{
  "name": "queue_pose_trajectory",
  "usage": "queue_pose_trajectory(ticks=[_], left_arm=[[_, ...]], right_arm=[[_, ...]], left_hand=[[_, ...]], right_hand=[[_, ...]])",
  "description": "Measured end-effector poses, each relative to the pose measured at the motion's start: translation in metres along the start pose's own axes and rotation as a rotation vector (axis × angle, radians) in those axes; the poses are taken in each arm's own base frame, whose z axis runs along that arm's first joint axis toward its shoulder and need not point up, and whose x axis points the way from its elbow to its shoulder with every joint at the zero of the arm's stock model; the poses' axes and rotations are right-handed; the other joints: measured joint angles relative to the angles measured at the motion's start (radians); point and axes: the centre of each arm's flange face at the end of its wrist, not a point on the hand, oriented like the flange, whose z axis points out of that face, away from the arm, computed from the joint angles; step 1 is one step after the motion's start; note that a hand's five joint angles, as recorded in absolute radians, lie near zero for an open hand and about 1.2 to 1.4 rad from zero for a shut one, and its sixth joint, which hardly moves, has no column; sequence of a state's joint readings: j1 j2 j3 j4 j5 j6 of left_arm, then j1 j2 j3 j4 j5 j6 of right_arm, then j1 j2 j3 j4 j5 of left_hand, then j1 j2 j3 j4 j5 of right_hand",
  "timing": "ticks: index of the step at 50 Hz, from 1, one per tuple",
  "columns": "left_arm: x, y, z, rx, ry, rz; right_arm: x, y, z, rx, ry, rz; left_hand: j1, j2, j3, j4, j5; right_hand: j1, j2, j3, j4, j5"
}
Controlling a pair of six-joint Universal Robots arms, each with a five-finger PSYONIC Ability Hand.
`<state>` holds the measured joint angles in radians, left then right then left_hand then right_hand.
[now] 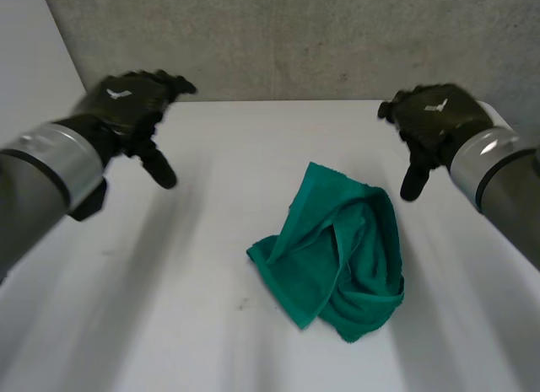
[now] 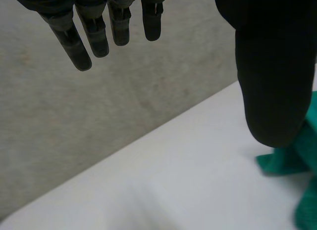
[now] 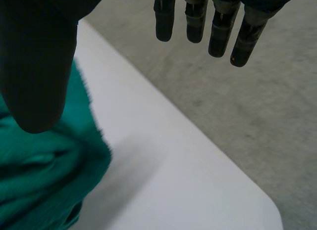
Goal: Fold the towel.
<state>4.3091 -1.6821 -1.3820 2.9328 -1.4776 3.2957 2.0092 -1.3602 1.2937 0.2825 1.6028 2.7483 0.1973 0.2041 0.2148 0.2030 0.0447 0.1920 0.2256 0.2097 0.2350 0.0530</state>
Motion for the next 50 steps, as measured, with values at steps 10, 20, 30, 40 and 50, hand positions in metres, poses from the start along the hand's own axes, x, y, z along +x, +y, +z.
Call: queue_pose_trajectory(ticks=[10,20,30,40,50], left_arm=[[0.049,0.032,0.017,-0.039,0.118,-0.155],[0.105,0.072,0.054,-0.072,0.199,-0.195],[0.131,0.118,0.083,-0.12,0.209,-0.167],[0.131,0.129,0.101,-0.028,0.15,-0.075],[0.128,0.114,0.095,0.026,0.147,-0.054]], right_arm=[[-0.013,0.028,0.002,-0.073,-0.073,-0.075],[0.005,0.074,0.012,-0.204,0.016,0.379],[-0.002,0.126,0.025,-0.27,-0.016,0.621],[-0.014,0.162,0.051,-0.359,0.0,0.687],[-0.001,0.142,0.071,-0.208,0.195,0.659]], left_hand=[[0.0,0.0,0.0,0.0,0.0],[0.0,0.0,0.0,0.0,0.0],[0.059,0.049,0.038,0.05,0.042],[0.623,0.572,0.559,0.573,0.55],[0.952,0.989,0.972,0.986,0.929]], right_hand=[[0.0,0.0,0.0,0.0,0.0],[0.0,0.0,0.0,0.0,0.0],[0.0,0.0,0.0,0.0,0.0],[0.0,0.0,0.0,0.0,0.0],[0.755,0.949,0.959,0.941,0.888]])
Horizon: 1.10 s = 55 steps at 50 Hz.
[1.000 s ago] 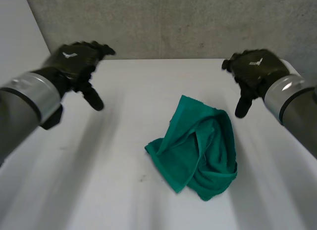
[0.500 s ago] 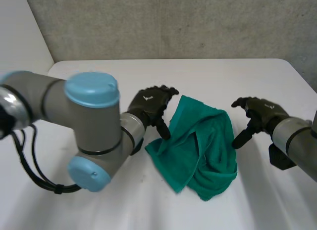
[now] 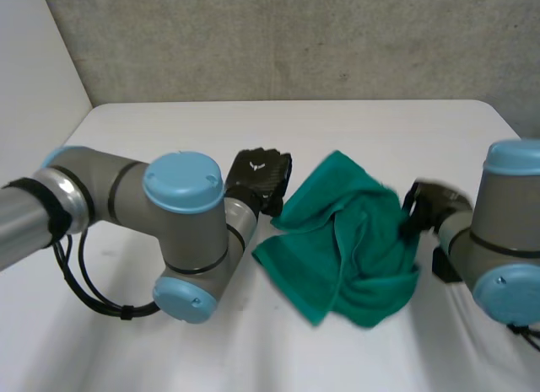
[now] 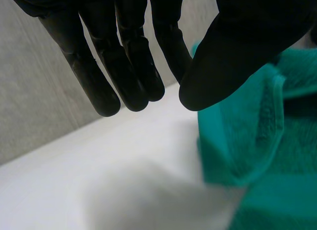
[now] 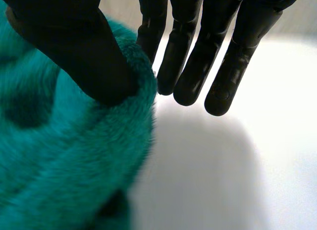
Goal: Fold the towel.
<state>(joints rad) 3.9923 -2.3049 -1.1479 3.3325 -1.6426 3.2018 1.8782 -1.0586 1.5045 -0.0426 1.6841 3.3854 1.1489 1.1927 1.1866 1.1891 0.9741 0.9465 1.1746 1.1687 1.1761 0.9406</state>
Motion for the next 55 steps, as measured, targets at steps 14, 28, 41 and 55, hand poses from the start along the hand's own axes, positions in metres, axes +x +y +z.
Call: queue_pose_trajectory(ticks=[14,28,41,55], left_arm=[[-0.033,-0.137,-0.048,0.347,-0.069,-0.028],[-0.047,-0.1,-0.072,0.221,-0.103,-0.089],[-0.049,-0.023,-0.065,-0.037,-0.103,-0.391],[-0.044,-0.013,-0.066,-0.11,-0.04,-0.5]], right_arm=[[-0.037,-0.148,-0.082,0.655,-0.111,-0.104],[-0.122,-0.135,-0.156,0.765,-0.422,-0.437],[-0.135,-0.135,-0.166,0.783,-0.452,-0.438],[-0.148,-0.08,-0.149,0.619,-0.522,-0.477]], left_hand=[[0.0,0.002,0.002,0.0,0.0],[-0.911,-0.967,-0.951,-0.963,-0.923],[-0.911,-0.97,-0.951,-0.963,-0.93],[-0.746,-0.791,-0.784,-0.786,-0.743]], right_hand=[[0.011,0.0,0.008,0.01,0.024],[0.011,0.0,0.008,0.011,0.031],[0.017,0.0,0.008,0.011,0.031],[0.017,0.0,0.008,0.011,0.031]])
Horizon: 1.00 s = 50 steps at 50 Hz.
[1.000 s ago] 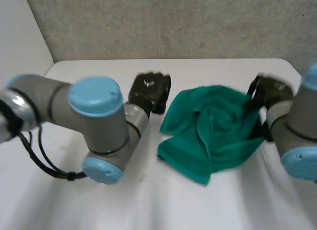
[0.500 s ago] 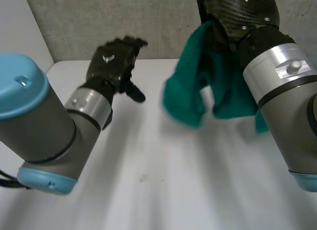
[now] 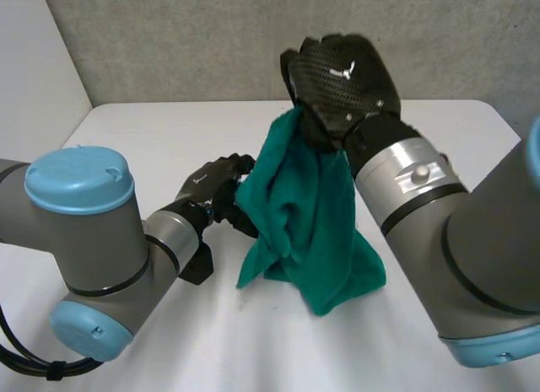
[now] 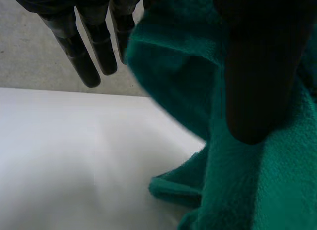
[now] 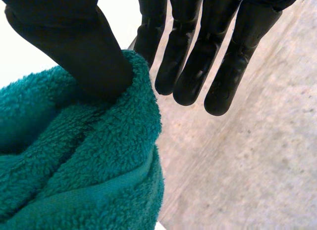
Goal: Fold the towel.
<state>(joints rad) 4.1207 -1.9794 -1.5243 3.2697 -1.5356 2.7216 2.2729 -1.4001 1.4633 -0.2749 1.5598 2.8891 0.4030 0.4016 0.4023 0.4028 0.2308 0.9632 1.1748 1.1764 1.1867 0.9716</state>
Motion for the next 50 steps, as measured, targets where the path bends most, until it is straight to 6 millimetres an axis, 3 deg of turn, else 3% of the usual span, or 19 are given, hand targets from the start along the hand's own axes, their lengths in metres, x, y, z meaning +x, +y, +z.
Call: queue_pose_trajectory(ticks=[6,9,10,11,12,13,17,18,19,21,22,23,24,25,33,39,45,49,50], left_arm=[[-0.001,0.003,-0.004,-0.016,-0.005,0.002],[-0.001,0.005,-0.006,-0.025,-0.008,0.004],[-0.001,0.005,-0.006,-0.025,-0.008,0.004],[-0.002,0.007,-0.007,-0.032,-0.01,0.004],[-0.002,0.007,-0.007,-0.032,-0.01,0.004],[-0.003,0.008,-0.008,-0.037,-0.011,0.004],[-0.004,0.003,-0.01,-0.024,-0.017,0.004],[-0.006,-0.002,-0.011,-0.008,-0.021,0.005],[-0.006,-0.006,-0.012,0.002,-0.023,0.005],[-0.008,-0.021,-0.015,0.049,-0.032,0.007],[-0.008,-0.021,-0.015,0.049,-0.032,0.007],[-0.01,-0.036,-0.018,0.093,-0.039,0.007],[-0.01,-0.036,-0.018,0.093,-0.039,0.007],[-0.013,-0.054,-0.023,0.149,-0.049,0.008],[-0.022,-0.103,-0.042,0.304,-0.081,0.015],[-0.026,-0.113,-0.053,0.339,-0.101,0.051],[-0.023,-0.12,-0.068,0.368,-0.118,0.16],[-0.019,-0.124,-0.075,0.39,-0.116,0.204],[-0.014,-0.13,-0.083,0.418,-0.107,0.228]], right_arm=[[-0.003,0.015,0.002,-0.04,-0.007,0.002],[-0.004,0.021,0.003,-0.054,-0.01,0.002],[-0.004,0.021,0.003,-0.054,-0.01,0.002],[-0.005,0.026,0.004,-0.067,-0.012,0.002],[-0.005,0.026,0.004,-0.067,-0.012,0.002],[-0.006,0.033,0.005,-0.083,-0.016,0.001],[-0.008,0.042,0.008,-0.103,-0.02,0.002],[-0.008,0.045,0.01,-0.108,-0.017,0.003],[-0.007,0.046,0.011,-0.11,-0.014,0.004],[-0.003,0.048,0.014,-0.113,0.006,0.007],[-0.003,0.048,0.014,-0.113,0.006,0.007],[0.003,0.049,0.018,-0.118,0.036,0.012],[0.003,0.049,0.018,-0.118,0.036,0.012],[0.011,0.049,0.02,-0.126,0.078,0.023],[0.049,0.053,0.016,-0.228,0.236,0.098],[0.068,0.062,0.002,-0.358,0.285,0.177],[0.071,0.083,-0.023,-0.576,0.266,0.354],[0.066,0.097,-0.033,-0.67,0.222,0.487],[0.058,0.107,-0.037,-0.72,0.177,0.592]], left_hand=[[0.057,0.061,0.053,0.054,0.053],[0.373,0.327,0.324,0.326,0.318],[0.373,0.327,0.324,0.326,0.318],[0.663,0.615,0.61,0.613,0.603],[0.663,0.615,0.61,0.613,0.603],[0.721,0.765,0.757,0.76,0.722],[0.721,0.791,0.781,0.786,0.723],[0.721,0.791,0.781,0.786,0.723],[0.721,0.791,0.781,0.786,0.723],[0.721,0.791,0.781,0.786,0.723],[0.721,0.791,0.781,0.786,0.723],[0.721,0.792,0.781,0.786,0.723],[0.721,0.792,0.781,0.786,0.723],[0.721,0.793,0.784,0.786,0.723],[0.721,0.794,0.785,0.787,0.723],[0.721,0.795,0.785,0.787,0.723],[0.721,0.795,0.785,0.787,0.723],[0.721,0.795,0.785,0.787,0.723],[0.721,0.795,0.785,0.791,0.723]], right_hand=[[0.0,0.0,0.0,0.0,0.0],[0.0,0.0,0.0,0.0,0.0],[0.0,0.0,0.0,0.0,0.0],[0.0,0.0,0.0,0.0,0.004],[0.0,0.0,0.0,0.0,0.004],[0.0,0.0,0.0,0.0,0.009],[-0.001,0.0,0.0,0.0,0.011],[-0.192,-0.245,-0.245,-0.227,-0.194],[-0.192,-0.245,-0.245,-0.227,-0.194],[-0.562,-0.639,-0.633,-0.612,-0.566],[-0.562,-0.639,-0.633,-0.612,-0.566],[-0.739,-0.893,-0.892,-0.895,-0.842],[-0.739,-0.893,-0.892,-0.895,-0.842],[-0.759,-0.952,-0.964,-0.954,-0.905],[-0.759,-0.952,-0.966,-0.954,-0.909],[-0.759,-0.952,-0.966,-0.954,-0.909],[-0.759,-0.952,-0.966,-0.954,-0.909],[-0.759,-0.952,-0.966,-0.954,-0.909],[-0.759,-0.952,-0.966,-0.954,-0.908]])
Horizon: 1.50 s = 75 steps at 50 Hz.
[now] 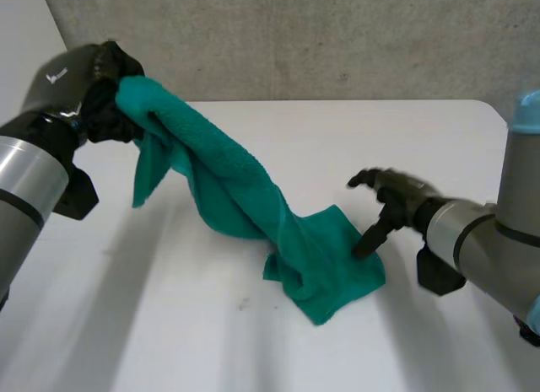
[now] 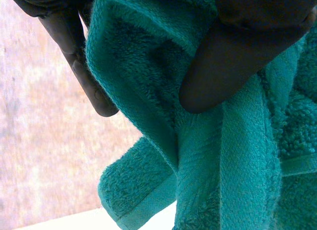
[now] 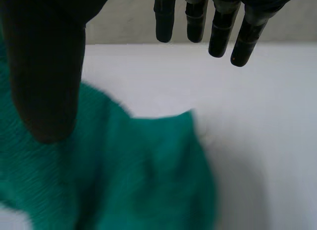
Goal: Fold the towel.
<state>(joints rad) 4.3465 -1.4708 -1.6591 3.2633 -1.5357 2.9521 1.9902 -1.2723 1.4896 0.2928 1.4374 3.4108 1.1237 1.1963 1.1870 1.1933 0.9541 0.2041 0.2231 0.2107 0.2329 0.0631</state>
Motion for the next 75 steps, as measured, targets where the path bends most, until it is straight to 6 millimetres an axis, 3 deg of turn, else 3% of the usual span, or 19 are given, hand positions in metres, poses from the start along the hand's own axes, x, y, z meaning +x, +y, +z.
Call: queue_pose_trajectory(ticks=[11,12,14,15,17,19,21,24,25,26,34,39,45,51,58,63,70,72,75], left_arm=[[0.007,-0.02,-0.008,0.068,0.024,0.009],[0.007,-0.021,-0.008,0.069,0.024,0.008],[0.007,-0.021,-0.007,0.069,0.022,0.008],[0.006,-0.021,-0.007,0.07,0.02,0.008],[0.005,-0.021,-0.006,0.07,0.018,0.008],[0.004,-0.021,-0.005,0.071,0.013,0.01],[0.003,-0.021,-0.005,0.072,0.009,0.011],[0.0,-0.022,-0.003,0.077,-0.002,0.014],[0.0,-0.022,-0.003,0.077,-0.002,0.014],[-0.003,-0.023,-0.001,0.081,-0.011,0.017],[-0.021,-0.027,0.008,0.108,-0.063,0.029],[-0.03,-0.016,0.019,0.108,-0.076,0.034],[-0.036,0.023,0.033,-0.008,-0.051,0.04],[-0.038,0.07,0.03,-0.196,-0.025,0.068],[-0.039,0.118,-0.002,-0.427,-0.027,0.099],[-0.035,0.136,-0.027,-0.526,-0.021,0.102],[-0.022,0.142,-0.061,-0.606,0.014,0.101],[-0.019,0.141,-0.068,-0.619,0.021,0.1],[-0.017,0.14,-0.073,-0.632,0.026,0.1]], right_arm=[[-0.017,0.057,0.033,-0.191,-0.133,0.106],[-0.023,0.063,0.036,-0.19,-0.148,0.093],[-0.027,0.066,0.039,-0.178,-0.153,0.082],[-0.029,0.066,0.042,-0.15,-0.151,0.07],[-0.03,0.064,0.045,-0.115,-0.142,0.061],[-0.028,0.054,0.048,-0.029,-0.109,0.042],[-0.027,0.045,0.047,0.022,-0.089,0.028],[-0.022,0.016,0.037,0.157,-0.041,-0.022],[-0.022,0.016,0.037,0.157,-0.041,-0.022],[-0.018,-0.005,0.027,0.246,-0.011,-0.064],[-0.014,-0.071,-0.021,0.577,0.05,-0.234],[-0.021,-0.088,-0.049,0.744,0.052,-0.336],[-0.022,-0.076,-0.058,0.75,0.079,-0.458],[-0.016,-0.039,-0.039,0.553,0.105,-0.604],[-0.008,-0.024,0.001,0.417,0.112,-0.633],[-0.004,-0.019,0.034,0.36,0.112,-0.631],[0.001,-0.009,0.084,0.264,0.109,-0.625],[0.001,-0.005,0.092,0.249,0.106,-0.627],[-0.003,-0.001,0.105,0.236,0.101,-0.632]], left_hand=[[0.0,0.0,0.001,0.0,0.0],[0.0,0.001,0.001,0.0,0.0],[0.0,0.001,0.001,0.0,0.0],[0.0,0.001,0.001,0.0,0.0],[0.0,0.001,0.001,0.001,0.0],[0.0,0.001,0.001,0.001,0.0],[0.0,0.001,0.001,0.001,0.0],[0.0,0.001,0.004,0.001,0.0],[0.0,0.001,0.004,0.001,0.0],[0.0,0.002,0.004,0.001,0.0],[0.0,0.002,0.004,0.001,0.0],[0.0,0.002,0.004,0.001,0.0],[0.0,0.002,0.004,0.001,0.0],[0.0,0.002,0.004,0.001,0.0],[0.0,0.002,0.004,0.001,0.0],[0.0,0.002,0.004,0.001,0.0],[-0.009,-0.057,-0.044,-0.05,-0.007],[-0.143,-0.205,-0.195,-0.202,-0.127],[-0.543,-0.575,-0.56,-0.566,-0.5]], right_hand=[[0.025,0.034,0.029,0.023,0.023],[0.245,0.252,0.261,0.244,0.237],[0.417,0.45,0.432,0.413,0.397],[0.678,0.755,0.728,0.707,0.676],[0.713,0.791,0.783,0.763,0.731],[0.78,0.954,0.959,0.945,0.905],[0.78,0.954,0.962,0.953,0.908],[0.78,0.954,0.966,0.954,0.908],[0.78,0.954,0.966,0.954,0.908],[0.78,0.954,0.966,0.954,0.908],[0.78,0.954,0.966,0.954,0.908],[0.78,0.954,0.969,0.955,0.908],[0.78,0.954,0.972,0.955,0.909],[0.78,0.954,0.973,0.955,0.917],[0.78,0.954,0.973,0.959,0.917],[0.78,0.954,0.973,0.959,0.917],[0.78,0.954,0.973,0.959,0.917],[0.78,0.954,0.973,0.959,0.917],[0.726,0.87,0.899,0.881,0.861]])
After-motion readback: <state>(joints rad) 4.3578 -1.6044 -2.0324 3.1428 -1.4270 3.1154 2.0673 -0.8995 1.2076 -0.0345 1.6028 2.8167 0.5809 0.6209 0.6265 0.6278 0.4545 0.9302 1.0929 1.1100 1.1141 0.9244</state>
